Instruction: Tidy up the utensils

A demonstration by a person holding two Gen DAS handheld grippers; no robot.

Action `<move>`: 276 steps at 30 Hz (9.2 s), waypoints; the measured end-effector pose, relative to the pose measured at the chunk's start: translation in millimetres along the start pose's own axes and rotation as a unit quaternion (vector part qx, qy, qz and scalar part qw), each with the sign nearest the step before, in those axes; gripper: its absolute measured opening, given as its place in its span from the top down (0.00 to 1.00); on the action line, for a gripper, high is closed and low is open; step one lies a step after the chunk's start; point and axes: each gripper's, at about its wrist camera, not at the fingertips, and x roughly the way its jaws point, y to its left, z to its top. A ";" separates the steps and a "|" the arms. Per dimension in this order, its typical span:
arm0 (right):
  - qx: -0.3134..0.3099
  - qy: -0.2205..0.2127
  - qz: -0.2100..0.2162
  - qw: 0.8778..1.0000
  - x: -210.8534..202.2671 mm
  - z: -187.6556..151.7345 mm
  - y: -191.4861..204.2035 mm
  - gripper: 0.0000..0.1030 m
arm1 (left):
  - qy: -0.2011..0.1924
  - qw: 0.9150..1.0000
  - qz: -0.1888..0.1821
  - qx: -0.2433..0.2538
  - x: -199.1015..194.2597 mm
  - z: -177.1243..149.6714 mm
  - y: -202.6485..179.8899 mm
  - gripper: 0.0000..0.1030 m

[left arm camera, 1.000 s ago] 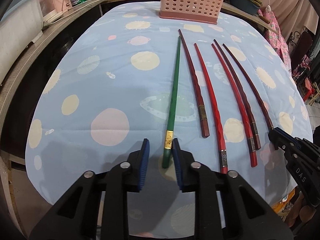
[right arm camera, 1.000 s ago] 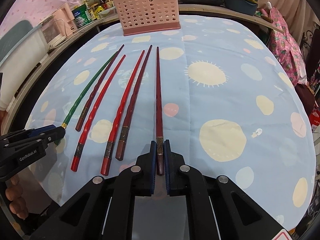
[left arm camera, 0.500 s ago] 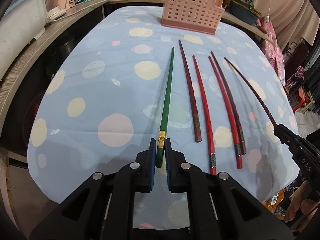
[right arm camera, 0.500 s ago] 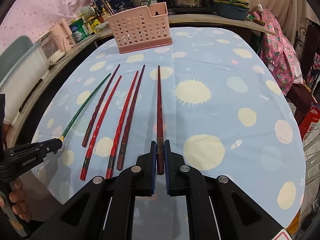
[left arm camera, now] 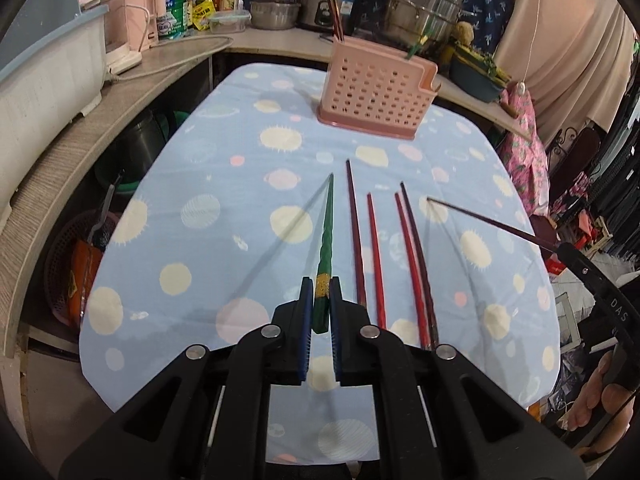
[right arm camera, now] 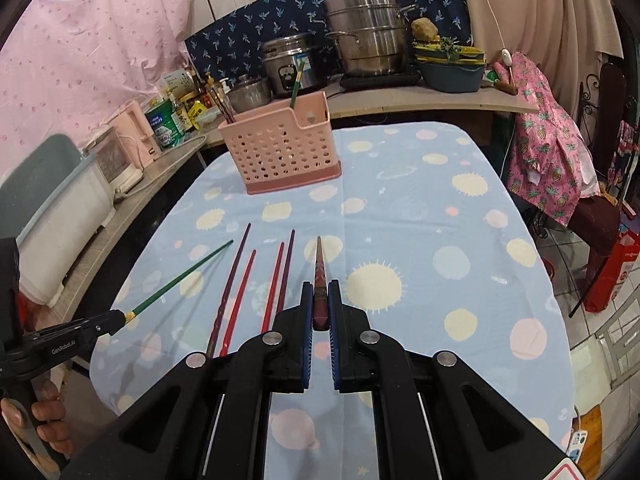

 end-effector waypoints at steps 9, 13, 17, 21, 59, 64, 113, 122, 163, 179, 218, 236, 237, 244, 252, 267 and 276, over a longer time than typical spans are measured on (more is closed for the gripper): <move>0.006 -0.045 0.010 0.999 -12.8 45.0 -1.4 0.93 | -0.055 0.998 0.007 0.006 -26.3 49.5 -5.5 1.00; 0.006 -0.060 0.013 0.998 -12.8 62.3 -0.4 0.93 | -0.070 0.998 0.009 0.004 -29.2 68.8 -5.0 1.00; 0.007 -0.066 0.013 0.998 -13.7 66.9 -0.2 0.93 | -0.058 0.998 0.006 0.010 -20.5 62.0 -0.2 0.96; 0.010 -0.063 0.013 0.998 -14.1 67.7 -1.1 0.93 | -0.018 1.000 0.000 0.004 6.3 30.8 4.8 0.61; 0.002 -0.071 0.013 0.997 -20.6 62.8 8.8 0.93 | 0.009 1.000 -0.004 0.022 20.9 12.2 -8.6 0.93; 0.000 -0.083 0.024 0.996 -20.3 81.5 10.3 0.93 | -0.049 0.999 -0.003 0.015 -11.3 64.6 -7.2 0.93; 0.036 -0.101 0.053 0.993 157.1 280.4 25.3 0.86 | -0.159 0.986 -0.015 -0.055 60.1 320.3 -22.7 0.66; 0.024 -0.123 0.045 0.991 129.6 272.3 31.2 0.62 | -0.172 0.984 0.025 -0.045 43.8 300.7 -22.7 0.56; -0.042 0.033 0.000 0.999 64.6 2.2 30.3 0.54 | 0.001 0.994 0.109 0.028 56.9 31.1 -16.8 0.55; -0.049 0.100 -0.004 0.994 72.7 -75.0 36.0 0.54 | 0.050 0.990 0.118 0.050 68.2 -31.7 -12.7 0.55; -0.040 0.124 -0.008 0.991 87.9 -86.9 24.0 0.93 | 0.079 0.991 0.080 0.068 96.1 -41.9 -39.0 0.44; -0.042 0.124 -0.008 0.991 88.5 -87.7 25.5 0.93 | 0.085 0.990 0.084 0.078 106.6 -41.5 -42.0 0.72; -0.043 0.124 -0.008 0.991 88.5 -87.6 25.6 0.93 | 0.086 0.990 0.082 0.079 106.1 -41.5 -42.0 0.74; -0.044 0.126 -0.007 0.991 87.5 -87.9 25.6 0.93 | 0.092 0.991 0.070 0.068 103.2 -41.3 -36.1 0.92; -0.038 0.116 -0.007 0.992 77.6 -82.9 21.4 0.93 | 0.082 0.993 0.066 0.052 86.2 -37.4 -25.6 0.93; -0.021 0.017 0.004 1.000 12.1 -19.6 11.5 0.93 | -0.014 0.999 0.046 0.017 -0.2 16.3 -11.3 0.93; -0.033 -0.061 0.014 0.997 -17.3 42.1 15.5 0.93 | -0.078 0.996 0.044 0.017 -33.9 66.3 -13.0 0.93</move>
